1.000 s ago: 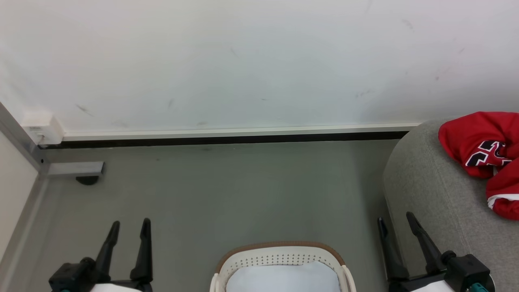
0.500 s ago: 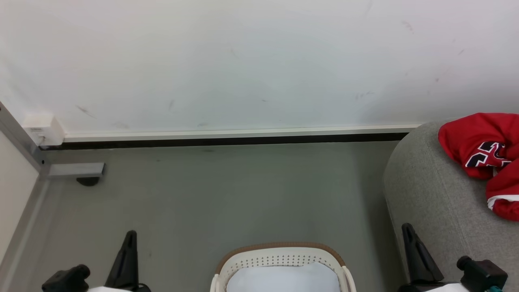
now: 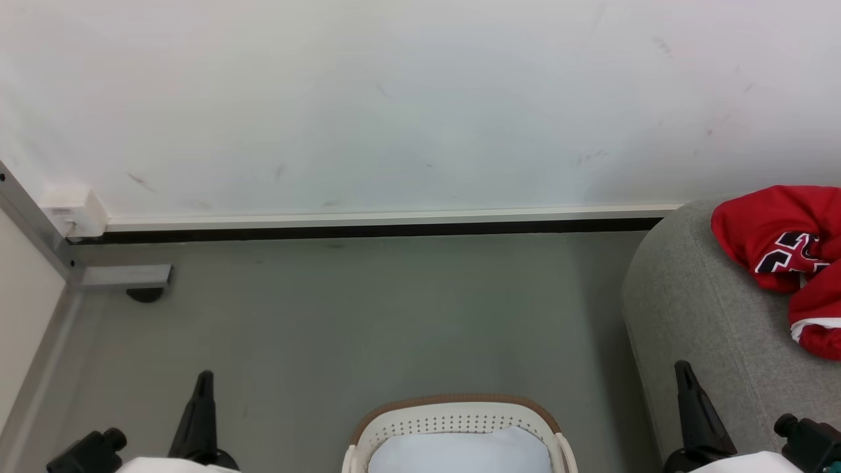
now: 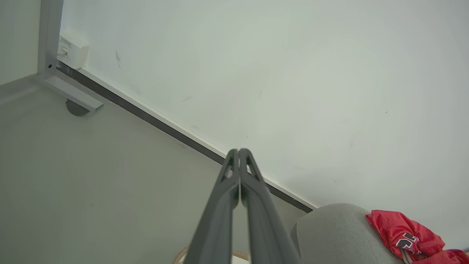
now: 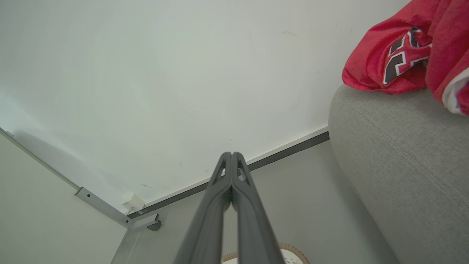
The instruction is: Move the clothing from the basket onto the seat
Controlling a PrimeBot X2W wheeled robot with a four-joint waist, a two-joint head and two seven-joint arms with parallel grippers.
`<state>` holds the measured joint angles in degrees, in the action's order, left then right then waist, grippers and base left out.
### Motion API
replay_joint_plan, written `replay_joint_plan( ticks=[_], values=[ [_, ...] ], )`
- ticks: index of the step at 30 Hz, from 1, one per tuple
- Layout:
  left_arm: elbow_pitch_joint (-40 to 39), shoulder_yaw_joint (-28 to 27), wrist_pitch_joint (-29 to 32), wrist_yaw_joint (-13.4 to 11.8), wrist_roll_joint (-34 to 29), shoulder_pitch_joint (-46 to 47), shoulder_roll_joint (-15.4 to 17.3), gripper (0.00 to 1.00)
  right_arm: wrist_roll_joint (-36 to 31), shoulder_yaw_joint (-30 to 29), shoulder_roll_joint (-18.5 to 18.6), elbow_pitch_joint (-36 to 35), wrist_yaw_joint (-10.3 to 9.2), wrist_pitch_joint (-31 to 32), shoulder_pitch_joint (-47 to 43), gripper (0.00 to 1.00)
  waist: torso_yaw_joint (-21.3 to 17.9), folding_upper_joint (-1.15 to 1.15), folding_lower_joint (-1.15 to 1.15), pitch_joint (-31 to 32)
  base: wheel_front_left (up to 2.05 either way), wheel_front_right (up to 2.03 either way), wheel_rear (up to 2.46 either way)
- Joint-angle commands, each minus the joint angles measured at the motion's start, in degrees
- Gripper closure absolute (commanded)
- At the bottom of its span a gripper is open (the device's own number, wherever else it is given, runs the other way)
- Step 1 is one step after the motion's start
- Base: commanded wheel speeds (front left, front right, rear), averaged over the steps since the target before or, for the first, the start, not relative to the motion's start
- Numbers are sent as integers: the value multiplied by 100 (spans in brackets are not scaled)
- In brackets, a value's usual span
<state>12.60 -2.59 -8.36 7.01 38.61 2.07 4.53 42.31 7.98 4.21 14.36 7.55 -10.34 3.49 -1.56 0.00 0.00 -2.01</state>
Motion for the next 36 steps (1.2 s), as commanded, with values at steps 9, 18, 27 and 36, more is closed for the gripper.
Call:
replay_joint_plan(
  ticks=[9, 18, 27, 36],
  values=[
    [-89, -82, 216, -32, 856, 175, -2, 100, 860, -114, 122, -80, -3, 156, 192, 100, 14, 0, 0, 19, 0, 0, 0],
    [-89, -130, 393, -48, 1491, 213, -26, 100, 1548, -187, 182, -83, -4, 277, 208, 100, 28, 0, 0, 37, 0, 0, 0],
    [-86, -175, 561, -65, 2068, 250, -47, 100, 2186, -246, 240, -87, -5, 385, 230, 100, 42, 0, 0, 56, 0, 0, 0],
    [-81, -212, 714, -80, 2621, 291, -64, 100, 2767, -303, 283, -90, -6, 481, 254, 100, 56, 0, 0, 74, 0, 0, 0]
  ],
)
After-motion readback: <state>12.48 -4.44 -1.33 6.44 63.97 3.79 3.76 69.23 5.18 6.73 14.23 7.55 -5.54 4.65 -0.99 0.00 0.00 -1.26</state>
